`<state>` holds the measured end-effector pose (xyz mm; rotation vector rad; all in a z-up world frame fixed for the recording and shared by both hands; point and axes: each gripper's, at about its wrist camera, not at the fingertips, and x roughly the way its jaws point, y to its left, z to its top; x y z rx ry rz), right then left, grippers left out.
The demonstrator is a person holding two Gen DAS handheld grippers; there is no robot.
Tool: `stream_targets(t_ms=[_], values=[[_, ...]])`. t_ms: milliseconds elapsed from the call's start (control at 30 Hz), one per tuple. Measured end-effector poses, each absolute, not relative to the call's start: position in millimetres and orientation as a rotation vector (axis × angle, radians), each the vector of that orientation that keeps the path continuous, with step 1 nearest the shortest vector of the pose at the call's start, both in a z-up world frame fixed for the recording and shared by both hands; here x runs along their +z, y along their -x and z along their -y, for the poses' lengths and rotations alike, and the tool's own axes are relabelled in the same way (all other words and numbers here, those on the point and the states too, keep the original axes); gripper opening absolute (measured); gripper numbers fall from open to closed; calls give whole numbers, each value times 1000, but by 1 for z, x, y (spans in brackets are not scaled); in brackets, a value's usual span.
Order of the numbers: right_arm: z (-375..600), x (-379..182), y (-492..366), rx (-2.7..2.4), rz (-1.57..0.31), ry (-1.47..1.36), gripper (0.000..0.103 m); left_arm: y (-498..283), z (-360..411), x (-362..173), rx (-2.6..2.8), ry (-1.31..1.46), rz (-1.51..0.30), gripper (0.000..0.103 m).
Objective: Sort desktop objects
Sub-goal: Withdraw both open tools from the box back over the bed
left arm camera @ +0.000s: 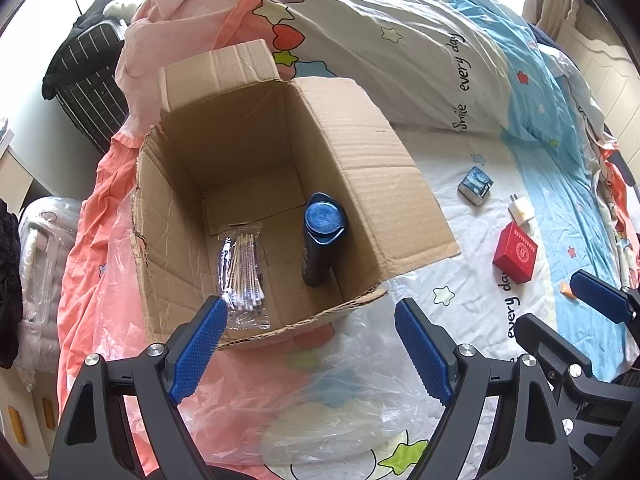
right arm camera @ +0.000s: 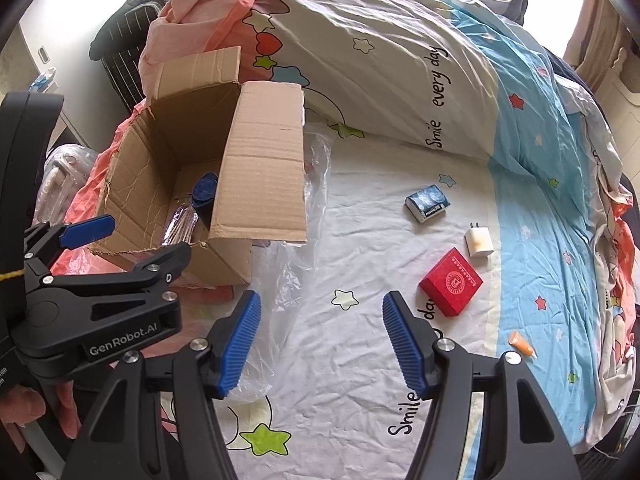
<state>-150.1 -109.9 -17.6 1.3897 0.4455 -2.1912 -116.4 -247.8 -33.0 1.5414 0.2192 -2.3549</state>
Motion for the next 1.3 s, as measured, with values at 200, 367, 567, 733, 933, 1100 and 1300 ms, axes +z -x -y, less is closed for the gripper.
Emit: stream_targets(t_ms=[200,367,567,733,933,1100,1300], values=[[86,-25,148,-2202,-416,-1424,60,118,229,-31,-2373,-1553,-186,88],[66,-29,146,-2214,-386,-1446,60,121,207,-27,-2404,-1563,-153,88],[41,-32,145,-2236,-364,-1469,60,124,178,-26,-2442,-1580,-104,88],[19,-35,146,-2258,-340,-1488,60,125,158,-29,-2454,-1601,-62,88],[-5,-42,147,-2275,-317,-1514,60,127,134,-33,-2468,-1626,-23,88],[-23,-47,149,-2287,-290,-1535,60,132,113,-38,-2488,-1647,11,88],[-48,-55,153,-2306,-253,-1572,60,138,86,-45,-2515,-1675,50,88]])
